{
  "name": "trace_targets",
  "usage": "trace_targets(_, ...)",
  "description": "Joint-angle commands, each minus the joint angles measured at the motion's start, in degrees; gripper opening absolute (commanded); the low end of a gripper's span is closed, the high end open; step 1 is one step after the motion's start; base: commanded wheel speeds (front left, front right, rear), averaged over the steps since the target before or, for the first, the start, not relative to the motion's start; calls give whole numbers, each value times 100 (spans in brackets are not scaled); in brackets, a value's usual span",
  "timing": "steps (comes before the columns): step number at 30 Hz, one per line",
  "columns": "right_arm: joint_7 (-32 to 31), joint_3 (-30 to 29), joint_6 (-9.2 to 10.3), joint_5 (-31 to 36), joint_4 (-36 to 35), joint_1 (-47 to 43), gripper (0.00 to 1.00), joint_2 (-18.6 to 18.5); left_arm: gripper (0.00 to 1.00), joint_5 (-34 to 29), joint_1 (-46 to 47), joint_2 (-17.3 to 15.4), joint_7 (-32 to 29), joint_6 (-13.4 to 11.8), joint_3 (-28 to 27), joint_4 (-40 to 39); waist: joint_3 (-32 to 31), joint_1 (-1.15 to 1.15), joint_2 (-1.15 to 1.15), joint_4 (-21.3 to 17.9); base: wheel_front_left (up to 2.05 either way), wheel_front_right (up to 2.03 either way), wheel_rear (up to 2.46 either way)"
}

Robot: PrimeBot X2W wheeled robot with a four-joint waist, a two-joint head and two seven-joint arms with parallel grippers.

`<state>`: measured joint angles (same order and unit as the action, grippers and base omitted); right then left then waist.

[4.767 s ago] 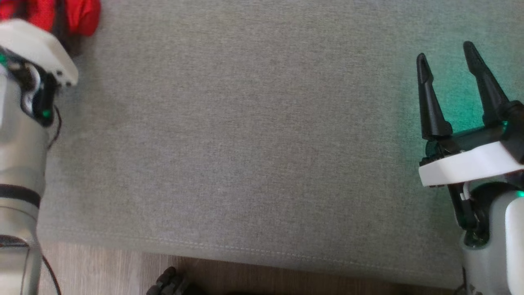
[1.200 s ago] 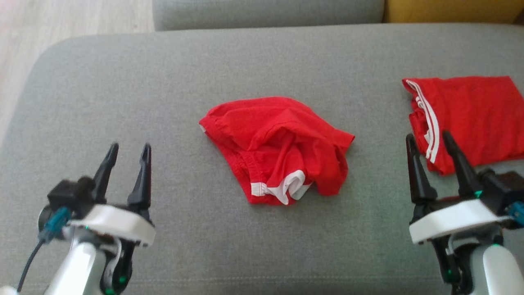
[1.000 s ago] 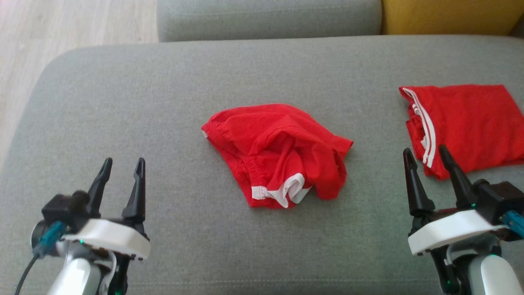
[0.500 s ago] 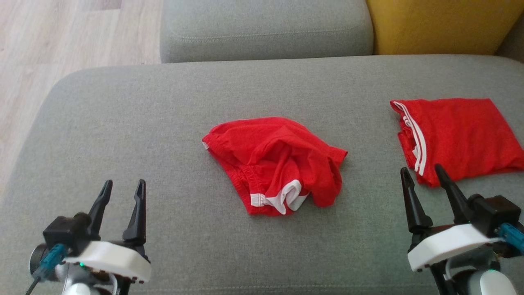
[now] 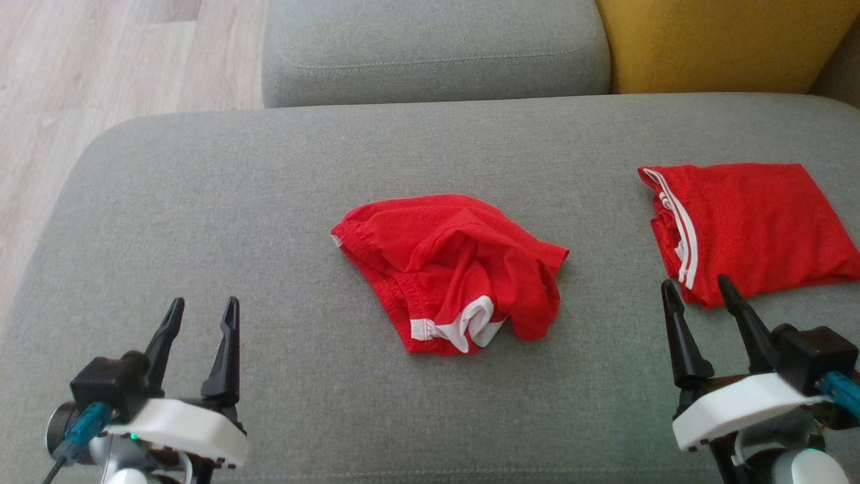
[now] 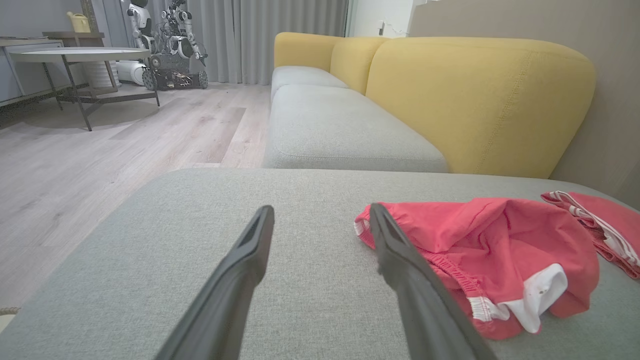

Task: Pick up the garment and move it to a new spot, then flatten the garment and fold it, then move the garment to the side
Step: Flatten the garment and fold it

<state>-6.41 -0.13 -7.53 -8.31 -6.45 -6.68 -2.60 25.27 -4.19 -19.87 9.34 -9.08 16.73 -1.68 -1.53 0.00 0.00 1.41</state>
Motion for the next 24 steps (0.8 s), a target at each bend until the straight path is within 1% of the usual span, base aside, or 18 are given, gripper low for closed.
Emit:
trace_targets(1, -18, 111, 4, 42, -230, 186, 100, -28, 100, -51, 247, -161, 1, -36, -208, -205, 3, 0, 0, 7, 0, 0, 0)
trace_targets(18, -25, 101, 4, 4, -239, 209, 100, -28, 100, -67, 311, -184, 16, -77, -132, -178, 33, 0, 0, 20, 0, 0, 0)
trace_targets(24, -37, 109, 4, 0, -269, 237, 100, -28, 100, -78, 469, -124, -64, 2, 42, -213, 102, 0, 0, 19, 0, 0, 0)
